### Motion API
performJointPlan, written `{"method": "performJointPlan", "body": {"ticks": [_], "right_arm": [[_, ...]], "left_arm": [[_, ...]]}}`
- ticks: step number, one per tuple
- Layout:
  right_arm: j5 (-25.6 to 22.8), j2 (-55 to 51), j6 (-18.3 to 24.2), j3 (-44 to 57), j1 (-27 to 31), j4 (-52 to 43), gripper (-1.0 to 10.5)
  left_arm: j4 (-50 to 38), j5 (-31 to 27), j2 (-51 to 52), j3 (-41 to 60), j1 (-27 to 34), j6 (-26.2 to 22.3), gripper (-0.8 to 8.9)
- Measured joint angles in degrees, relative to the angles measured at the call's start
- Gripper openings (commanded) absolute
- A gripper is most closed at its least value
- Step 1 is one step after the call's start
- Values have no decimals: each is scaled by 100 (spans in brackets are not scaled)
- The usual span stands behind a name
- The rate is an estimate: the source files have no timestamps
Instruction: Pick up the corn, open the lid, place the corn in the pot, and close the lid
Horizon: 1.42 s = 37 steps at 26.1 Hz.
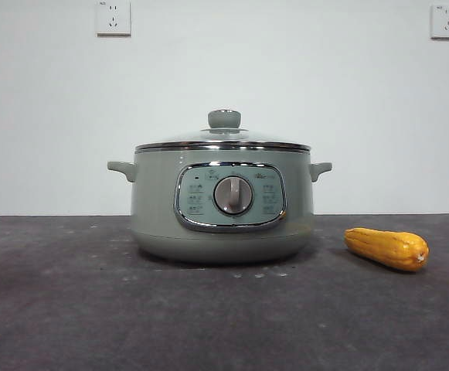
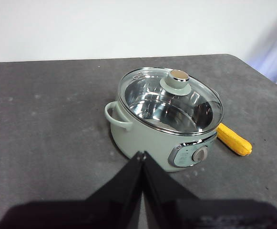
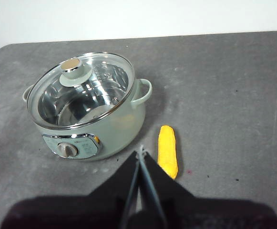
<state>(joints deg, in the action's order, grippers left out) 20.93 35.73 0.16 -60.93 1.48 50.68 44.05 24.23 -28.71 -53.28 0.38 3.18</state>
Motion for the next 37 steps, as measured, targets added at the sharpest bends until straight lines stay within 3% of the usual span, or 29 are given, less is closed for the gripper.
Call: {"method": "performJointPlan", "body": {"ticks": [10,12,14,16,18,20,33,37], "right_arm": [[4,59,101,-122,0,245,8],[7,59,109,-122,0,254,62],[4,59,118,-122,0,258,220],[7,63,118,-122,0,269,410],[4,81,116,-122,0,284,573],[7,103,116,-122,0,337,631],[9,579,120,-122,0,385,629],[11,1198,120,-164,-44,260,627]], "left_arm": [[46,72,-173,-26,0,-20,33],[44,240,-184,-28,0,-17,189],[42,422,-210,-28,0,-17,459],[42,538,-258,-31,0,-20,636],[44,649,-323,-31,0,-20,642],[44,793,-372,-31,0,-20,641],[44,901,-417,-170,0,-37,638],[44,901,-415,-214,0,-37,637]]}}
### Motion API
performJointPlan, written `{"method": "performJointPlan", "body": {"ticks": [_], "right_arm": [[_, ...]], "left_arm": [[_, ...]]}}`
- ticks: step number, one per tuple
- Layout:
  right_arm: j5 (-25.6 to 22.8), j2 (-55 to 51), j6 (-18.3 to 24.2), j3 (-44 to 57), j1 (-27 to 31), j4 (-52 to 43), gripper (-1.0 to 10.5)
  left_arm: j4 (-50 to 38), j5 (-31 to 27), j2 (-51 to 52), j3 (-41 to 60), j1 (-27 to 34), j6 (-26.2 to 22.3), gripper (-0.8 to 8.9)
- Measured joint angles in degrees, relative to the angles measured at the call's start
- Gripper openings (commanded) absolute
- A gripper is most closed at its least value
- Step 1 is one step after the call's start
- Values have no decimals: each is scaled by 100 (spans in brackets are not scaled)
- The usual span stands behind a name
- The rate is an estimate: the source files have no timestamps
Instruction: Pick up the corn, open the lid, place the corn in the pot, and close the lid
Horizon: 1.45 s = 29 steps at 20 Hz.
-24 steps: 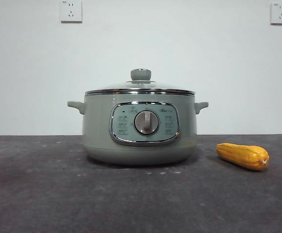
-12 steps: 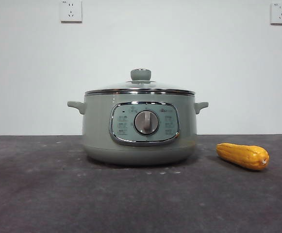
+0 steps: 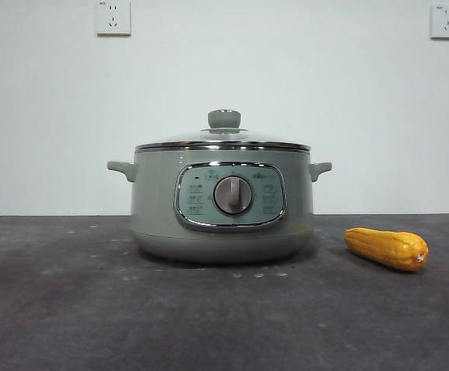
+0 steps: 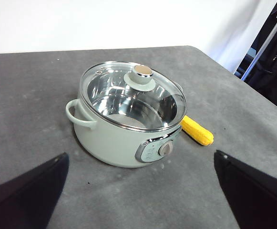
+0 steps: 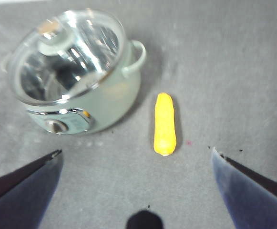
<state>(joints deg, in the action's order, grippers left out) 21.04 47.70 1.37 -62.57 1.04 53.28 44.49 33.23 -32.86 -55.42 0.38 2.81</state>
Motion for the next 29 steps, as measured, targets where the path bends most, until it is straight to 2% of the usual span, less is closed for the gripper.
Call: {"method": "performJointPlan", "body": {"ticks": [6,11,13,17,19,23,27,29], "right_arm": [[-138,1864,11,-35,-549,-507,626],[-1152,3499,219,-166,-1086,-1014,626],[-1414,3958,289,-173,-1207,-1215,625],[-1635,4542,323,-195,-1355,-1683,620],[-1727,4745,332,-199,-1414,-1856,559],[-1788,5034,343,-203,-1453,-2061,556],[-1803,5235,341,-205,-1451,-2173,429],[-1803,5307,339,-205,-1453,-2173,322]], "left_arm": [[0,0,-2,0,0,0,637],[0,0,-66,0,0,2,637],[0,0,-118,0,0,2,637],[0,0,-208,0,0,2,637],[0,0,-249,0,0,4,637],[0,0,-275,0,0,7,637],[0,0,-278,0,0,17,637],[0,0,-280,0,0,20,637]]}}
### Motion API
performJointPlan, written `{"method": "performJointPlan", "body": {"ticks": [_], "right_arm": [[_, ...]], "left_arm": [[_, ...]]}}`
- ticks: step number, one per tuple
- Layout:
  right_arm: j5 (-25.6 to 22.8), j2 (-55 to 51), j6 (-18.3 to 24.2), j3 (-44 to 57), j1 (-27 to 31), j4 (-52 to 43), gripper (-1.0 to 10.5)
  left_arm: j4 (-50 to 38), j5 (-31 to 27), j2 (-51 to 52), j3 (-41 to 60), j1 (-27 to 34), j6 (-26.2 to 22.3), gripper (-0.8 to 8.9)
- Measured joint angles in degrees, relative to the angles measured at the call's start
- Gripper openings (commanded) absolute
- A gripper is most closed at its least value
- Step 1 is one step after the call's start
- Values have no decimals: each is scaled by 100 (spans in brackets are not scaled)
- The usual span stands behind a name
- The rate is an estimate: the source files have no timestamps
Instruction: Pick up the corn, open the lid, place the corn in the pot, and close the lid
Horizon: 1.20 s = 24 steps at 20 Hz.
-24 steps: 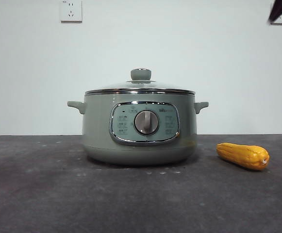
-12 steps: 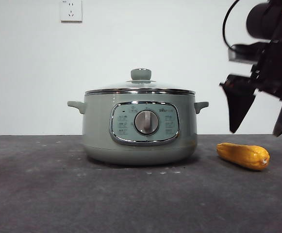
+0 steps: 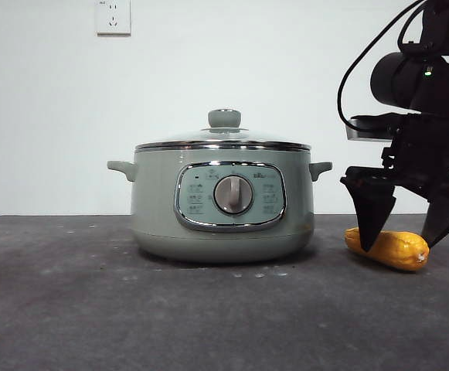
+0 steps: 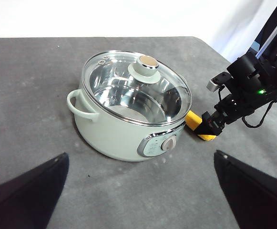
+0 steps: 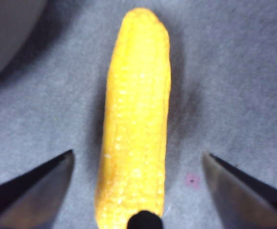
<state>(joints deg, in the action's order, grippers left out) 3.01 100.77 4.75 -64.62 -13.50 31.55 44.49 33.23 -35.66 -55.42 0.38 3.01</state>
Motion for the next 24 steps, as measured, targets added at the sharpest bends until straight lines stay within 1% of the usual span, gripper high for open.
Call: {"method": "performJointPlan", "body": {"ticks": [2,5,7,12,15,21,24], "right_arm": [[2,17,-9,0,2,0,217],[17,35,-76,0,2,-4,96],[109,42,-101,-2,2,-11,-22],[190,48,-232,-4,2,-15,-16],[192,-175,-249,-4,2,280,-16],[199,-1827,-260,-9,2,918,-16],[396,-2780,-262,-9,2,1224,-16]], "left_arm": [[0,0,-2,0,0,0,637],[0,0,-2,0,0,0,637],[0,0,-2,0,0,0,637],[4,0,-28,0,0,0,637],[2,0,-66,0,0,0,637],[-2,0,-284,0,0,0,637],[-162,0,-542,0,-28,2,625]]}}
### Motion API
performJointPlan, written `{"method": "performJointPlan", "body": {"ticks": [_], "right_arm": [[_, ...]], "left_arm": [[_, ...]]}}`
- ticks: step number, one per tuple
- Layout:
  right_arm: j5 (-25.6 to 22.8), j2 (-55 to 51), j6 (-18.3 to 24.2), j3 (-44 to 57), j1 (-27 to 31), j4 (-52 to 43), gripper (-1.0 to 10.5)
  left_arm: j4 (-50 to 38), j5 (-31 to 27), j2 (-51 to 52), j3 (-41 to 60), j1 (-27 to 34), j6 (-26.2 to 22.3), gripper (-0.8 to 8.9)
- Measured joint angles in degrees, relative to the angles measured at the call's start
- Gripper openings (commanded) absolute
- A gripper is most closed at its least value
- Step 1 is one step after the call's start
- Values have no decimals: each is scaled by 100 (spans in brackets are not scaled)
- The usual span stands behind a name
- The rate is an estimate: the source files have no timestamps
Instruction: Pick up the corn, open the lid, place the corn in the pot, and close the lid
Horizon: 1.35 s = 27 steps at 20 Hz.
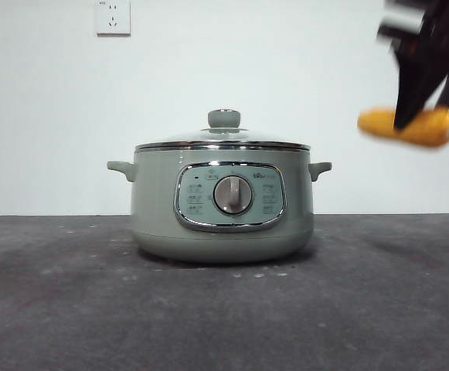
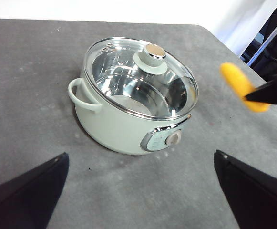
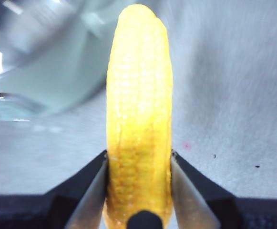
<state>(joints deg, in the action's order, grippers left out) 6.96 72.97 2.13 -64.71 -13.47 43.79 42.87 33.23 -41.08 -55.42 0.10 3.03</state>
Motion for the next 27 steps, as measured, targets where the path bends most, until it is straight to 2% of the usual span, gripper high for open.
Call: {"method": "performJointPlan", "body": {"ticks": [5,9,13,20,23,27], "right_arm": [[339,-1224,0,-2,0,570,-16],[402,-1735,0,-2,0,1005,-16],[730,-1980,0,-2,0,1360,-16],[896,-2380,-2,-2,-2,1797,-16],[896,-2568,-13,-2,0,1947,-16],[896,-2702,-20,-2,-2,1974,-16]], "left_arm": [[-802,17,-739,-118,-407,0,625],[-918,-68,-1727,-979,-1029,-4,625],[-949,-544,-3034,-2194,-1685,-155,625],[-1137,-1668,-5084,-3987,-2417,-514,625],[-1255,-1832,-5731,-4389,-2555,-605,625],[-1408,-1991,-6352,-4402,-2662,-651,625]]}}
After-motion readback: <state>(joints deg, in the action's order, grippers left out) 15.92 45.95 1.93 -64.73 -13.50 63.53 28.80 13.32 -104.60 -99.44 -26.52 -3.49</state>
